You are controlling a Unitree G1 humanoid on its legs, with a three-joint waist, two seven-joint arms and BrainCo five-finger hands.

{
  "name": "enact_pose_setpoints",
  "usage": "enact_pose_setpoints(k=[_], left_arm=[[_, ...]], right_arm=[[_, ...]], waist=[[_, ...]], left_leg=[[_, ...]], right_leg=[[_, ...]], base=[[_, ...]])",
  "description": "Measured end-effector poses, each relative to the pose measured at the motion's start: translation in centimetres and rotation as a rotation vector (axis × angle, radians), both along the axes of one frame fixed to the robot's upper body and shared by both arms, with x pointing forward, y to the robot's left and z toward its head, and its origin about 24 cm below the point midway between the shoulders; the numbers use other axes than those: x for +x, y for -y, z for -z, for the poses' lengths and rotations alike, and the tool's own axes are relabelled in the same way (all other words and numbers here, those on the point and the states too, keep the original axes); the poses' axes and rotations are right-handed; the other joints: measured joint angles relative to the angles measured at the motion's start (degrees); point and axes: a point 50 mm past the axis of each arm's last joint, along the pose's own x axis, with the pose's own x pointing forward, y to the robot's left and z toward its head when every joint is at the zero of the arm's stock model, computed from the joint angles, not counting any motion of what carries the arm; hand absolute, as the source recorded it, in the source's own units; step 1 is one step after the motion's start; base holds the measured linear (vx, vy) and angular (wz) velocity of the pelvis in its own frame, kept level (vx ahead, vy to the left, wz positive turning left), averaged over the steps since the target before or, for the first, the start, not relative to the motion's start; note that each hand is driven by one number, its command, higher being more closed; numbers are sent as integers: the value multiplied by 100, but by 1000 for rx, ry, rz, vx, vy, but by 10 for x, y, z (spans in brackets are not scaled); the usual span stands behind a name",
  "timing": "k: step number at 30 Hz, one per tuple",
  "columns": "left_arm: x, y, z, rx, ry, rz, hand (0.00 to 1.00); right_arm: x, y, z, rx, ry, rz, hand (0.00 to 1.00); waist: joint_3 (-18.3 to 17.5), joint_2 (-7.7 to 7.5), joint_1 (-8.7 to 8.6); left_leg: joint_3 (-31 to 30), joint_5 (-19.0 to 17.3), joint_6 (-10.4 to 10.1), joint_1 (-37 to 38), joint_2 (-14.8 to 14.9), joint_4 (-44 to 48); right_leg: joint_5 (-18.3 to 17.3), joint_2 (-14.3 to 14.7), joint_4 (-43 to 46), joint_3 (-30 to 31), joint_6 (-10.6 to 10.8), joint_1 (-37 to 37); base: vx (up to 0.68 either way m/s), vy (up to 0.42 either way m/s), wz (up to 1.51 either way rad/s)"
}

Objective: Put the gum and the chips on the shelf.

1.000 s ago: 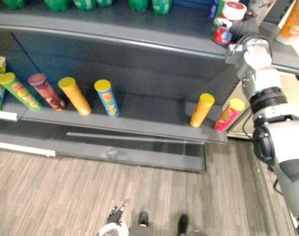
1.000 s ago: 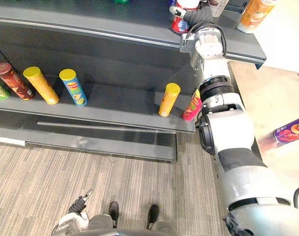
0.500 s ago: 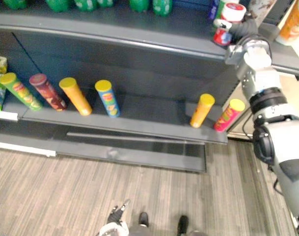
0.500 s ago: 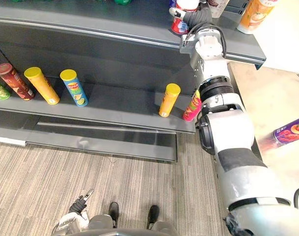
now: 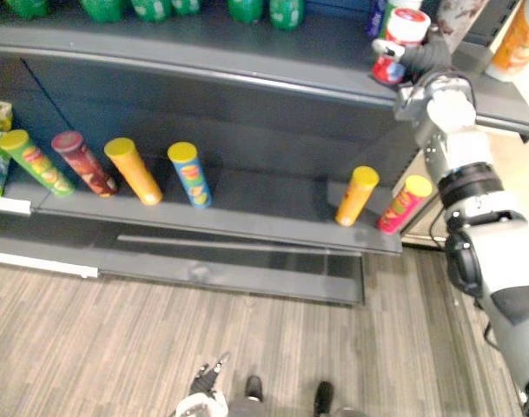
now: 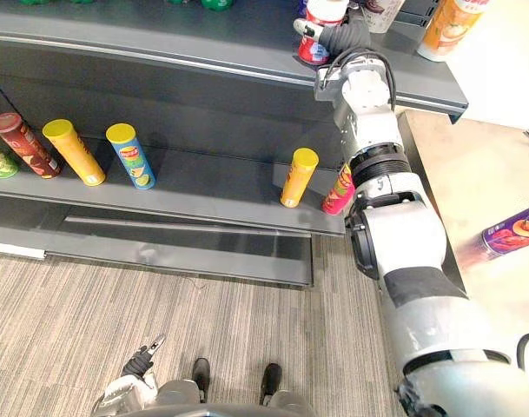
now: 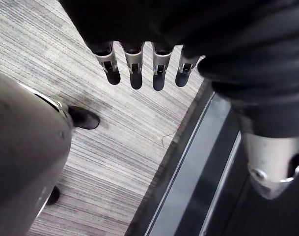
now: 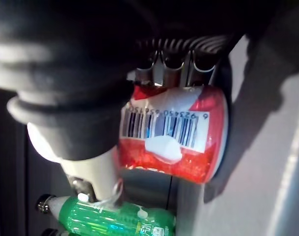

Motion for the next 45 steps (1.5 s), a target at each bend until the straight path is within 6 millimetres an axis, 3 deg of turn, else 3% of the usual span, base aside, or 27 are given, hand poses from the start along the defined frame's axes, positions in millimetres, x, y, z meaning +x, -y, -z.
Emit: enact_pose_setpoints(k=[18, 23, 33, 40, 45], left_arm=[[0, -1, 0, 2, -6, 2, 0], [-2, -3, 1, 4, -10, 0, 0], [-7, -8, 2, -3, -24, -34, 0], [-12, -11, 2, -4, -36, -61, 0], [-16, -13, 4, -7, -56, -69, 0]], right_arm=[[1, -5, 6, -9, -26, -11, 0], [-1, -12, 0, -25, -8, -31, 0], [-25, -30, -49, 20, 229, -95, 0], [-55, -50, -82, 0, 432, -176, 0], [-89, -64, -81, 0, 600, -273, 0]], waist=[[-14, -86, -11], [-16, -115, -100], [-73, -201, -188], [-118, -266, -263], [-199, -289, -336]], left_leg=[[122, 55, -11, 155, 16, -123], [135, 55, -11, 155, 18, -124], [151, 55, -12, 152, 22, -123], [160, 54, -13, 152, 21, -116], [223, 45, -26, 152, 22, -108]], right_leg=[[1, 20, 6, 105, -1, 45], [2, 23, 6, 133, -1, 35], [3, 31, 3, 159, -1, 15], [3, 30, 15, 162, -1, 3], [3, 30, 27, 208, -1, -20]], base=[[-4, -2, -2], [-9, -3, -2], [-2, -3, -1], [0, 0, 0], [-9, -4, -6]])
